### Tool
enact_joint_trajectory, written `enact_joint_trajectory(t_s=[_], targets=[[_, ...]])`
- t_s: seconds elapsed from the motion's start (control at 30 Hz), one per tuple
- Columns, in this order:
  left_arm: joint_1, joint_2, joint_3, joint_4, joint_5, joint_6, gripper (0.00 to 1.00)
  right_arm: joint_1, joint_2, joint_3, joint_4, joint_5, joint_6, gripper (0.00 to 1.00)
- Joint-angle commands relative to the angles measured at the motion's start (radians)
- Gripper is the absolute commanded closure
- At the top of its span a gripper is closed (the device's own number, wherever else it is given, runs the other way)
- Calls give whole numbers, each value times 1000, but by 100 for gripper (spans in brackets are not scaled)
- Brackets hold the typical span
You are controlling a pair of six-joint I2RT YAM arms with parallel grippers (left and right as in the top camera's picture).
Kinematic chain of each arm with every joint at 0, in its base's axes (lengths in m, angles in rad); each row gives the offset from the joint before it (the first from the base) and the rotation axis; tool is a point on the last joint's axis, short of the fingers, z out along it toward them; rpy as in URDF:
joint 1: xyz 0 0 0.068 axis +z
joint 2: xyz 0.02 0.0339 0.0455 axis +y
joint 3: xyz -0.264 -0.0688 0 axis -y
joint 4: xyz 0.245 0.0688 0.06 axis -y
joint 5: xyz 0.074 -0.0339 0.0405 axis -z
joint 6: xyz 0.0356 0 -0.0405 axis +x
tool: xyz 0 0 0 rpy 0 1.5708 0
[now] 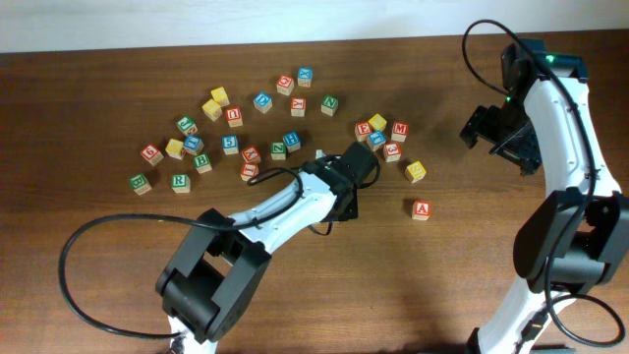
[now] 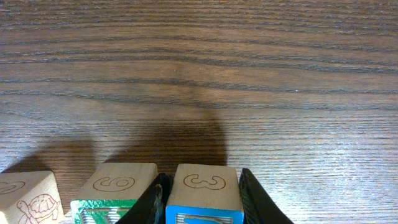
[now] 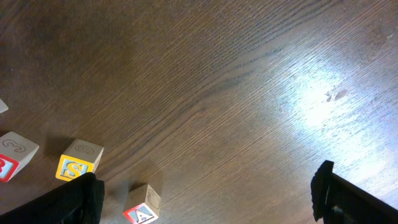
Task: Spell out CVPR
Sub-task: 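Carry the P block and set it right of the V block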
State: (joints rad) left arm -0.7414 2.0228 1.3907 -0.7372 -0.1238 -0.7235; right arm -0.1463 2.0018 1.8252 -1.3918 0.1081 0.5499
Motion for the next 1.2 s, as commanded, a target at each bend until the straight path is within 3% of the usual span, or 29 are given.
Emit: enact_joint_trajectory(t_s=[0.0, 0.1, 0.37, 0.53, 1.0, 1.17], targets=[[-2, 10, 11, 3, -4, -6, 71, 0, -15, 13, -3, 9, 4, 2], [-2, 10, 11, 3, 4, -6, 68, 0, -15, 13, -3, 9, 4, 2], [-2, 10, 13, 10, 31, -6, 72, 0, -15, 13, -3, 9, 4, 2], [-2, 10, 19, 14, 34, -5, 61, 0, -15, 13, -3, 9, 4, 2], [34, 10, 55, 63, -5, 2, 53, 0, -15, 13, -3, 9, 4, 2], [132, -10, 225, -31, 6, 63, 52, 0, -15, 13, -3, 9, 4, 2]])
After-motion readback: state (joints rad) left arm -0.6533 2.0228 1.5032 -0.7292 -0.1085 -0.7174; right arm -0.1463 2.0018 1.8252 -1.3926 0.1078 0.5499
